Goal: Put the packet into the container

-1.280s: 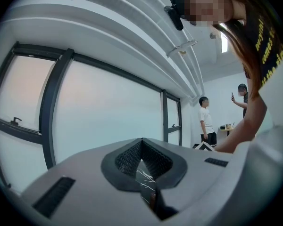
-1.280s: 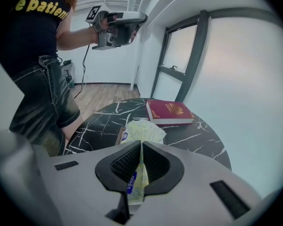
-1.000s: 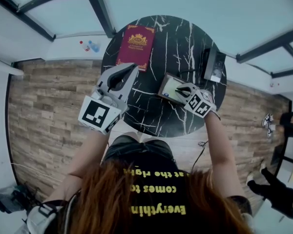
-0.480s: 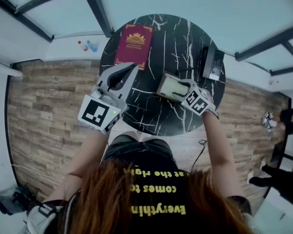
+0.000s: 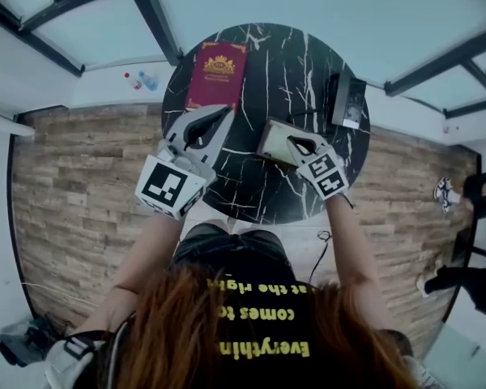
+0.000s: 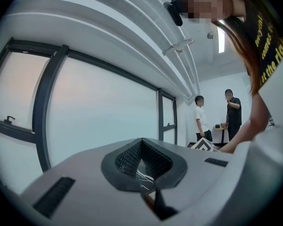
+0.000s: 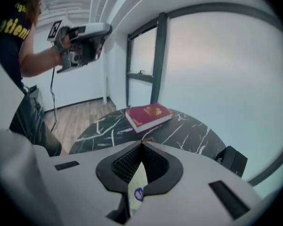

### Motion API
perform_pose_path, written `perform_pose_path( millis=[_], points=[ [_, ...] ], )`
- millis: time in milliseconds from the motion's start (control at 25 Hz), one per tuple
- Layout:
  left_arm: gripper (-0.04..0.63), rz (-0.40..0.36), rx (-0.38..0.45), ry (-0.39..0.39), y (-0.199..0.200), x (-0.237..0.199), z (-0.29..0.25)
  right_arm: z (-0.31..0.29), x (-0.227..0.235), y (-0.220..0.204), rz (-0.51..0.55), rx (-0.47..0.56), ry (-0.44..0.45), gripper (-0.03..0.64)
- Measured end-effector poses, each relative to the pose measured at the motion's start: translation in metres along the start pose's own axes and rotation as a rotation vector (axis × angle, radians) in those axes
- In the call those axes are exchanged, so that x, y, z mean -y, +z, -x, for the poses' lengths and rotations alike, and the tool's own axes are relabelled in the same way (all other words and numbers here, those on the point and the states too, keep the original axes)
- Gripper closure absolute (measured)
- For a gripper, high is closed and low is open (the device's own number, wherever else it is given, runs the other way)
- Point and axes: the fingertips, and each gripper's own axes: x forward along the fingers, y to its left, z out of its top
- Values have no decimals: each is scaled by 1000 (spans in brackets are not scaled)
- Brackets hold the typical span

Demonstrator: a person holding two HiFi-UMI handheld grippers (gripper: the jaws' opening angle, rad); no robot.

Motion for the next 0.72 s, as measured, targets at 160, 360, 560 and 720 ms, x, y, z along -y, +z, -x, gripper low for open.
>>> perform_pose_path(
  millis=[160,360,560,720],
  points=[
    [597,2,7,-27,0,7,-6,26,0,63,-133,225,-89,600],
    [597,-3,1,-49,2,15,-14,68,-1,131,-233,476,-165,600],
    [597,-6,8,-73,5,24,-21,104,-8,162,-260,618,-220,600],
    [597,-9,6,-88,4,30,-24,130,-15,175,-225,682,-243,600]
  ],
)
